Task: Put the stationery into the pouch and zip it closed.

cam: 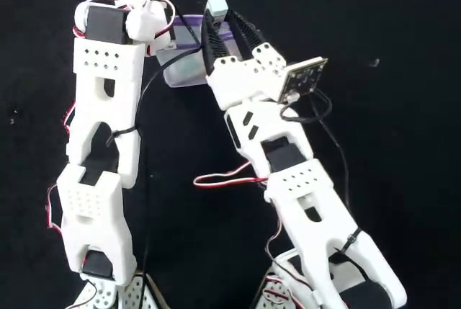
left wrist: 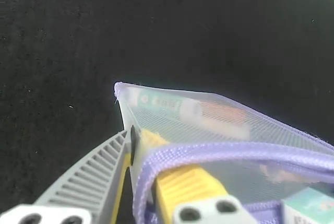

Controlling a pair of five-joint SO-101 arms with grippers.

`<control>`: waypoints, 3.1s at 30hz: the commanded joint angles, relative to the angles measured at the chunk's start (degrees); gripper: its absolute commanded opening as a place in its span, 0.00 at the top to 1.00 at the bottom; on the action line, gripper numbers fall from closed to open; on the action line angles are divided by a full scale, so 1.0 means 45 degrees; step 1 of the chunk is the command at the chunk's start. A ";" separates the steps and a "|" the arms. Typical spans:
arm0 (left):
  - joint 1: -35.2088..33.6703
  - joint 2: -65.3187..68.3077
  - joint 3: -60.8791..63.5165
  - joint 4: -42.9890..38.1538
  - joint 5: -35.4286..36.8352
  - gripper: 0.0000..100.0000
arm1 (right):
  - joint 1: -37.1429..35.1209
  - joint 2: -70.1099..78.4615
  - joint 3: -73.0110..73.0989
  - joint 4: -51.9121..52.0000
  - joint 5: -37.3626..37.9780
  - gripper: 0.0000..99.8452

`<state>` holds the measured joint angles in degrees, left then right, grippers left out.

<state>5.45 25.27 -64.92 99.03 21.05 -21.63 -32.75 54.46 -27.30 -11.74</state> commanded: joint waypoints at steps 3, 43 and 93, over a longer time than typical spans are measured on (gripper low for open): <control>-0.0205 -0.0645 -0.0049 -0.0215 0.0098 0.97 | -0.0137 -0.0147 -0.0205 -0.0117 0.0234 0.99; -0.0752 -0.0664 -0.0068 -0.0449 0.0098 0.97 | 0.4962 -0.3858 -0.4620 0.9592 0.0234 0.82; -0.0479 -0.0645 -0.0029 -0.0274 0.0078 0.97 | 0.2383 0.0283 0.0381 0.4513 0.2598 0.99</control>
<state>3.08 25.36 -64.92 98.51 21.05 -10.55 -31.16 59.65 -8.13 -0.75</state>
